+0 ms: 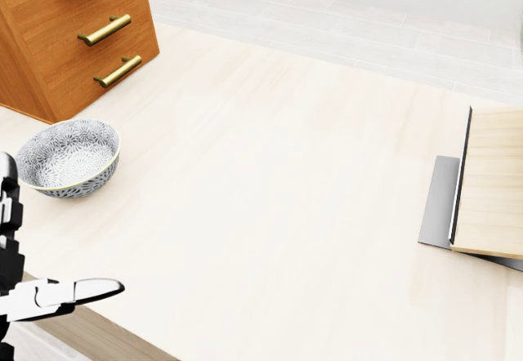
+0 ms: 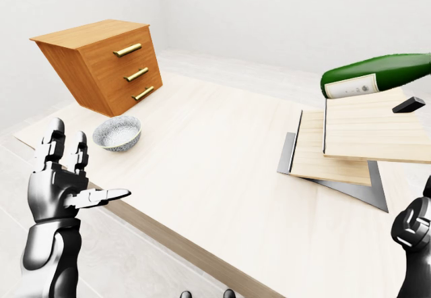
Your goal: Put the wine bottle on the wine rack.
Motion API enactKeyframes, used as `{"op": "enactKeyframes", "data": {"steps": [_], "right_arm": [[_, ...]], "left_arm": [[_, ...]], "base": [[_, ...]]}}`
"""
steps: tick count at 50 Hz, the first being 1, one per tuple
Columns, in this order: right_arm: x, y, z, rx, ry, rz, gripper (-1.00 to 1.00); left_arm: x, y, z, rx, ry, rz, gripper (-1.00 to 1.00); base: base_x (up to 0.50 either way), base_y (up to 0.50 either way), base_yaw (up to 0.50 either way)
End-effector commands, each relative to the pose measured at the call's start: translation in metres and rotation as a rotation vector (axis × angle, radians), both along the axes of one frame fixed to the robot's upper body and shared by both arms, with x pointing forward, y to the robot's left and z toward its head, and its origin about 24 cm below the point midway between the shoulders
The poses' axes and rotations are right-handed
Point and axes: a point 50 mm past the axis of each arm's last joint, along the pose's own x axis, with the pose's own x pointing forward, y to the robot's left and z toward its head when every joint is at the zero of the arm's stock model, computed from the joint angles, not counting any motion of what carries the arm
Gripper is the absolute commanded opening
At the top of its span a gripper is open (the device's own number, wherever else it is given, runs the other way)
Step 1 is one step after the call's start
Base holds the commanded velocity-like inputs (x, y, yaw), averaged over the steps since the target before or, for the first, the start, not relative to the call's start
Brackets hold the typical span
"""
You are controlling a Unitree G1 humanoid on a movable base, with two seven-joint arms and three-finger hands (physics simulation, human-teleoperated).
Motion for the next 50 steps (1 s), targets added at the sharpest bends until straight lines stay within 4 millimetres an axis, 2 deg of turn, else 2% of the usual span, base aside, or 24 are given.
{"op": "enactKeyframes", "data": {"steps": [1, 14, 22, 26, 39, 50], "right_arm": [[-0.009, -0.010, 0.001, 0.013, -0.012, -0.029, -1.00], [-0.023, -0.023, -0.004, -0.011, 0.022, -0.074, -1.00], [-0.026, -0.026, -0.007, -0.014, 0.032, -0.081, -1.00], [-0.025, -0.025, -0.008, -0.018, 0.039, -0.079, -1.00], [-0.012, -0.019, -0.033, -0.007, 0.116, -0.041, -1.00], [-0.007, -0.016, -0.041, 0.008, 0.138, -0.028, -1.00]], "left_arm": [[0.000, 0.000, 0.001, 0.000, -0.006, 0.001, 1.00], [-0.002, -0.002, 0.004, 0.003, -0.018, 0.002, 1.00], [-0.002, -0.003, 0.004, 0.003, -0.017, 0.000, 1.00], [-0.001, -0.002, 0.004, 0.003, -0.016, 0.000, 1.00], [0.000, -0.003, 0.002, 0.002, -0.011, 0.000, 1.00], [0.001, -0.003, 0.000, 0.001, -0.001, -0.002, 1.00]], "base": [[0.00, 0.00, 0.00], [0.00, 0.00, 0.00], [0.00, 0.00, 0.00], [0.00, 0.00, 0.00], [0.00, 0.00, 0.00], [0.00, 0.00, 0.00]]}}
